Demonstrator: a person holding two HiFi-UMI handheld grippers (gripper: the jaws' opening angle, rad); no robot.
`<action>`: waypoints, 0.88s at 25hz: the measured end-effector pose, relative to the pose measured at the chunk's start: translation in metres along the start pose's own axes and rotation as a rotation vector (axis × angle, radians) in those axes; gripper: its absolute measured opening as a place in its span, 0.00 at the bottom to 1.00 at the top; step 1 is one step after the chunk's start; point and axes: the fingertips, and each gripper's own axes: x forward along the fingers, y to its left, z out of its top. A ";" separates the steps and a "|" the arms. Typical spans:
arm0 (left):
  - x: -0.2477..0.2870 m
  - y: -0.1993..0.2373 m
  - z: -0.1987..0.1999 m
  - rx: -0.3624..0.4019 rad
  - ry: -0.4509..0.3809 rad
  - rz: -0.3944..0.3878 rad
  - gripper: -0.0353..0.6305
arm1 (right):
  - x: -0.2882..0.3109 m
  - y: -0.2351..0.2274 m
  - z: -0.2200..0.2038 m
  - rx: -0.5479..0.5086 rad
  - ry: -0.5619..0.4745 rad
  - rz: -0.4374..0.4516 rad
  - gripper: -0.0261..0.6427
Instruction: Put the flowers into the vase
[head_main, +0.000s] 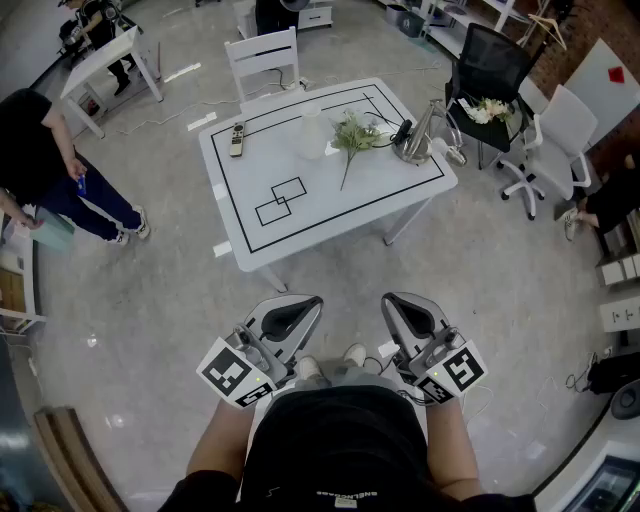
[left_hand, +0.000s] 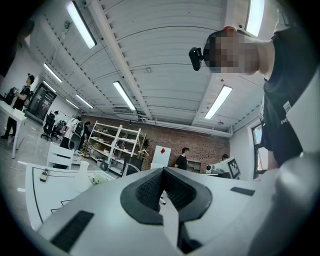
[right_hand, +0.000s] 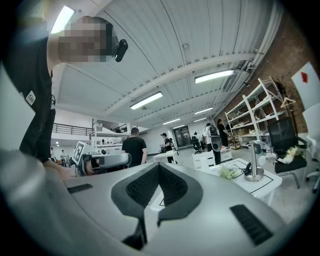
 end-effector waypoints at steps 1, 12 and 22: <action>0.001 -0.001 -0.002 -0.011 -0.002 0.004 0.06 | -0.003 0.001 0.000 0.002 0.002 0.000 0.06; 0.020 -0.001 -0.011 -0.081 -0.009 0.041 0.06 | -0.020 -0.021 -0.001 0.047 0.007 0.000 0.06; 0.057 0.007 -0.018 -0.056 0.025 0.092 0.06 | -0.025 -0.075 -0.004 0.217 -0.009 -0.014 0.06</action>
